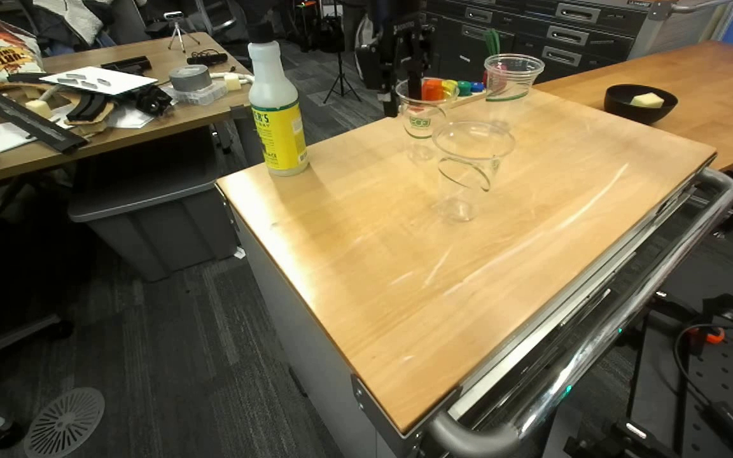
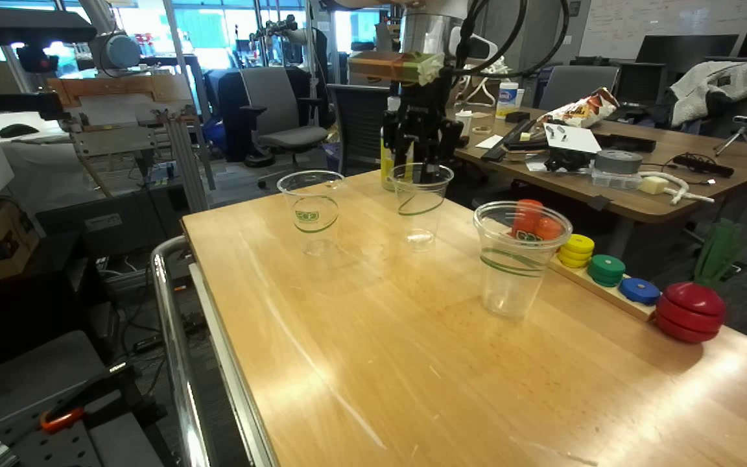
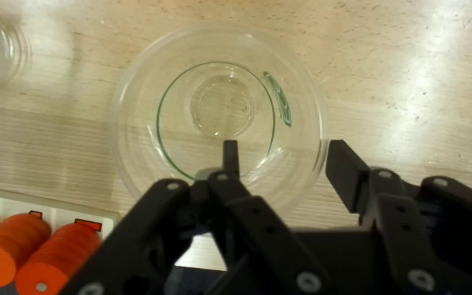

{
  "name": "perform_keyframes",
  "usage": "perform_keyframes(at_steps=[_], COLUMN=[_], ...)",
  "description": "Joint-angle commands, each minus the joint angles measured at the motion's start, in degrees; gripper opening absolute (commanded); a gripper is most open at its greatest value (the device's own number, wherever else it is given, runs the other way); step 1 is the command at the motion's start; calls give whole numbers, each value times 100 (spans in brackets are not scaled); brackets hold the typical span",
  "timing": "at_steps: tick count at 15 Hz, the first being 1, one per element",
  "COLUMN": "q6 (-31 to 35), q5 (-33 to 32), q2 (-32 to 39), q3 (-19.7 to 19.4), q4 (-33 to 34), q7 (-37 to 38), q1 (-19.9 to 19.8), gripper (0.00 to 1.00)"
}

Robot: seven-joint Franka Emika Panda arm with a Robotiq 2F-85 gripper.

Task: Stack the cups together

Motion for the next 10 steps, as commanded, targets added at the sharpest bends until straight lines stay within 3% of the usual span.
perform_keyframes(at_steps=[1,4,6,10], q6=[-23,-5,77,264], q5=[55,-100,-254,-1025], q2=[-57,-175,-311,-621], q3=[-7,-38,-52,-143], q4=[10,-136,-335,-766], q7=[-13,23,-1,193], q1=[-10,44,83,236], gripper=[28,6,2,4])
